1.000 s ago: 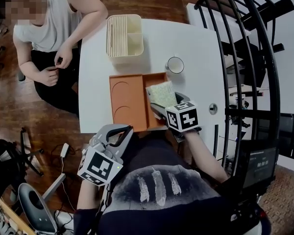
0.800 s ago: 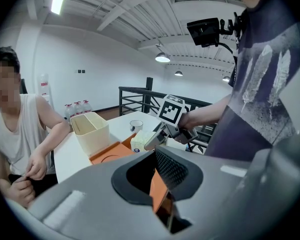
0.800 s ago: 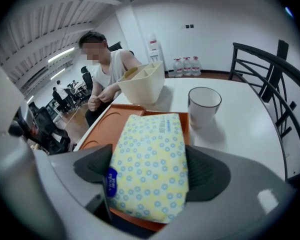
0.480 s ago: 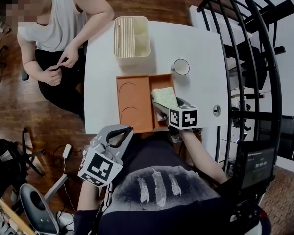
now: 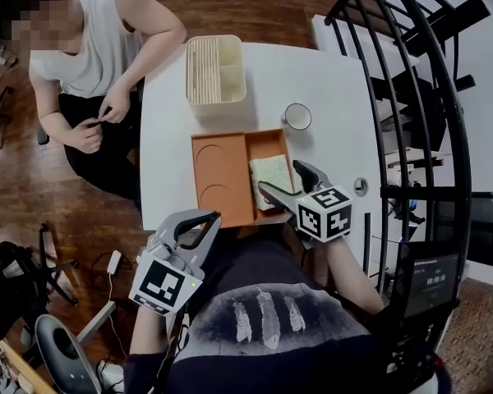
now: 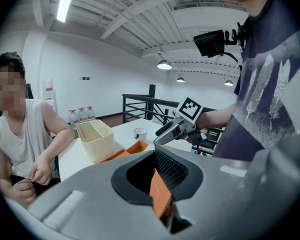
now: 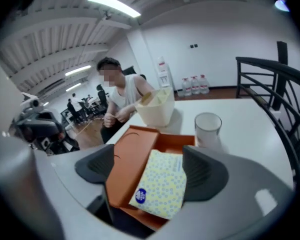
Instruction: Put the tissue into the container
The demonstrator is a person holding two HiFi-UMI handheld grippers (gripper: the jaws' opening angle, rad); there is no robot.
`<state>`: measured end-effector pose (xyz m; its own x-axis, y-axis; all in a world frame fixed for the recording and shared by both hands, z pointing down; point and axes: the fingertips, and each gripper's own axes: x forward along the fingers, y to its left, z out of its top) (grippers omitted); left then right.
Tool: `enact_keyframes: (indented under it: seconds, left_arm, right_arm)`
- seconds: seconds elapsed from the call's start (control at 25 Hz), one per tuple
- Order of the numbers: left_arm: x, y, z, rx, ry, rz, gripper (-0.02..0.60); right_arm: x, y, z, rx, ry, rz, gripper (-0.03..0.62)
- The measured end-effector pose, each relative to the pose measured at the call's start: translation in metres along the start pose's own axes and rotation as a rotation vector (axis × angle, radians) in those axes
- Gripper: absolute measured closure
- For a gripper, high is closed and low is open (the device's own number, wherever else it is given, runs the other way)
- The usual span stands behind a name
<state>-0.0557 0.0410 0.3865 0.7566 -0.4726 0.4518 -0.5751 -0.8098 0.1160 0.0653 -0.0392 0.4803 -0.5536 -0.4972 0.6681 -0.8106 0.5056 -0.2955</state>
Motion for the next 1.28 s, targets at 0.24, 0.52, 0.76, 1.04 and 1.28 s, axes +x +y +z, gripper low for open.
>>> enact_keyframes:
  seconds: [0.24,0.52,0.76,1.04,1.28]
  left_arm:
    - [0.01,-0.002,0.027,0.004,-0.046,0.018,0.568]
    - [0.017,-0.02,0.036,-0.005,-0.04,0.027,0.568]
    - [0.024,-0.035,0.055,-0.011,-0.074,0.07,0.568]
    - [0.032,-0.05,0.06,-0.024,-0.087,0.116,0.568]
    - [0.045,-0.055,0.064,-0.047,-0.081,0.146,0.568]
  right_arm:
    - [-0.058,0.019,0.048,-0.19,-0.147,0.138,0.493]
    - [-0.1,0.048,0.054,-0.25,-0.246,0.34,0.591]
    - [-0.122,0.049,0.051,-0.337,-0.273,0.415,0.591]
    - [-0.133,0.052,0.056,-0.422,-0.284,0.478,0.591]
    - [-0.14,0.041,0.062,-0.465,-0.284,0.505,0.591]
